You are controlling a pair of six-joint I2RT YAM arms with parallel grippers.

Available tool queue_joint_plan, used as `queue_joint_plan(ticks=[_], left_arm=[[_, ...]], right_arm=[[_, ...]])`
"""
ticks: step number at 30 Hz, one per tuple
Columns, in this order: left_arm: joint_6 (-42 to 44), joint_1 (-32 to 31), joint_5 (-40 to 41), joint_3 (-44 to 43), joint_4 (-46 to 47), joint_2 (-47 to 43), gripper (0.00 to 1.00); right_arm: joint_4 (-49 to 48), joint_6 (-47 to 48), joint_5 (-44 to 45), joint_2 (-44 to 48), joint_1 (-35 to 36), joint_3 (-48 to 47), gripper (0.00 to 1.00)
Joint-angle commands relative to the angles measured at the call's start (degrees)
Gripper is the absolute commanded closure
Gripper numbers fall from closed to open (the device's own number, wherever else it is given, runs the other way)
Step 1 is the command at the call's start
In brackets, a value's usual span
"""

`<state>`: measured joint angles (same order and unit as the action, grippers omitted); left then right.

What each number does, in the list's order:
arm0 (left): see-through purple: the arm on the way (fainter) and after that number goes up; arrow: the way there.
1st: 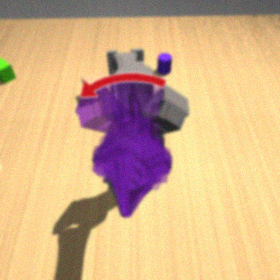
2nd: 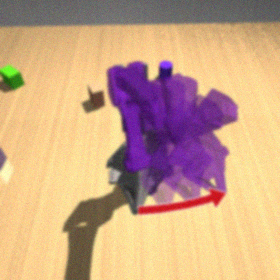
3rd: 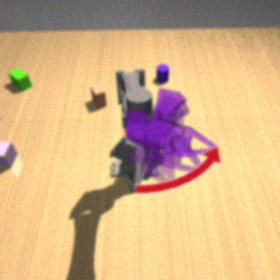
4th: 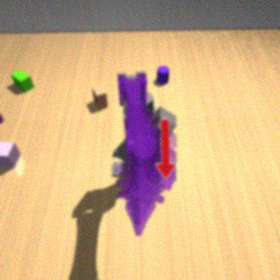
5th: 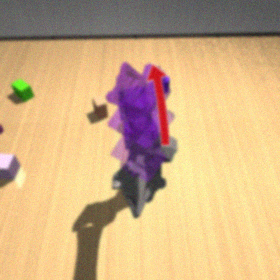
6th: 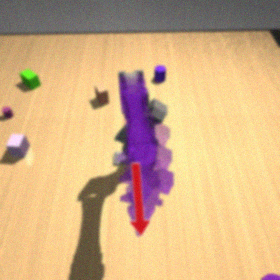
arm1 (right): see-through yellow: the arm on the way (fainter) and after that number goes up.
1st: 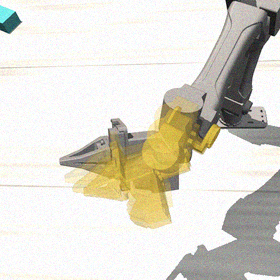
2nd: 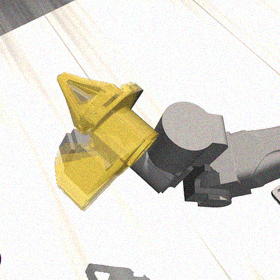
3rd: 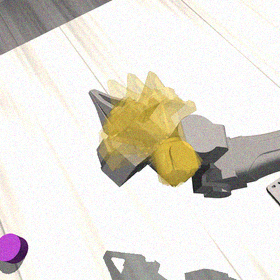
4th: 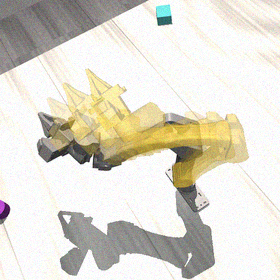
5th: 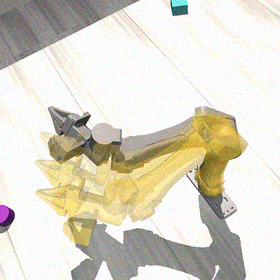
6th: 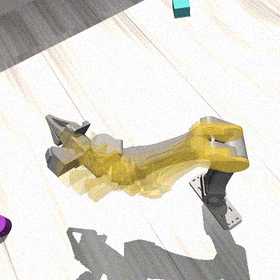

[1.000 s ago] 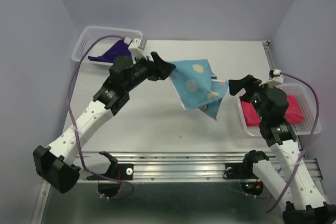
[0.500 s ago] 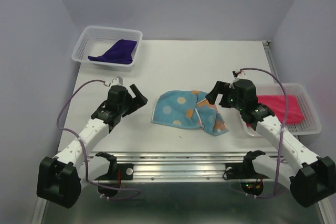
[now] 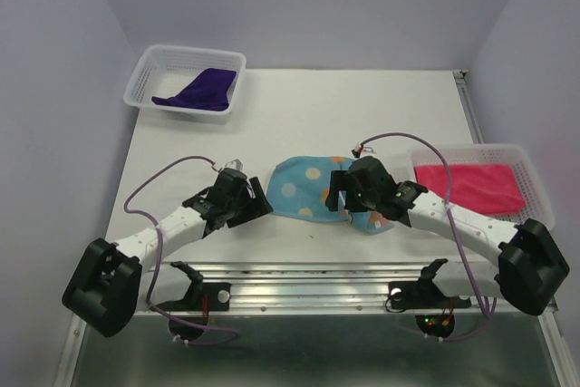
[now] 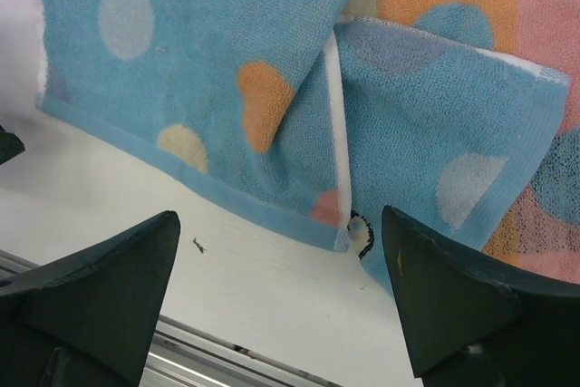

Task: Fold and stack the towels
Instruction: Flatten out the crumpled towel

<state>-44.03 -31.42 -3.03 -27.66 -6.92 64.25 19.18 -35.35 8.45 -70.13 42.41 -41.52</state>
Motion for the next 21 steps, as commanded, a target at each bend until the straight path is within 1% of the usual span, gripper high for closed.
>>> queue_joint_plan(ticks=[1,3,4,8,12,13,14,17,21], left_arm=[[-0.71,-1.54,1.27,0.68,1.91,1.49,0.17],[-0.96,-1.8,2.23,0.24,2.08,2.02,0.2],[-1.14,-1.72,4.24,0.06,2.43,2.89,0.2],[-1.14,-2.07,4.87,-2.04,2.61,6.67,0.24],[-0.88,-3.29,4.61,-3.8,3.75,10.45,0.35],[-0.62,-3.91,4.0,-4.59,3.75,11.85,0.42],[-0.44,-4.52,3.73,-5.03,3.84,12.47,0.45],[-0.44,-6.46,5.04,-6.09,3.06,14.23,0.5],[-2.98,-8.65,9.17,-7.75,-0.28,16.43,0.6]], right_arm=[[-3.62,-2.0,0.96,-1.24,0.56,1.26,0.04],[-4.06,-2.17,0.26,-1.94,0.48,1.53,0.04],[-4.67,-2.18,-0.01,-2.12,0.48,1.61,0.05],[-5.29,-2.26,-0.19,-2.29,0.56,2.14,0.07],[-5.56,-2.7,0.69,-2.21,0.48,2.84,0.1],[-5.64,-2.7,0.87,-2.29,0.48,3.02,0.11],[-5.56,-2.7,0.96,-2.38,0.48,3.02,0.12],[-5.29,-2.62,1.92,-2.12,0.48,3.02,0.12],[-5.38,-2.53,2.19,-1.94,0.48,3.11,0.12]])
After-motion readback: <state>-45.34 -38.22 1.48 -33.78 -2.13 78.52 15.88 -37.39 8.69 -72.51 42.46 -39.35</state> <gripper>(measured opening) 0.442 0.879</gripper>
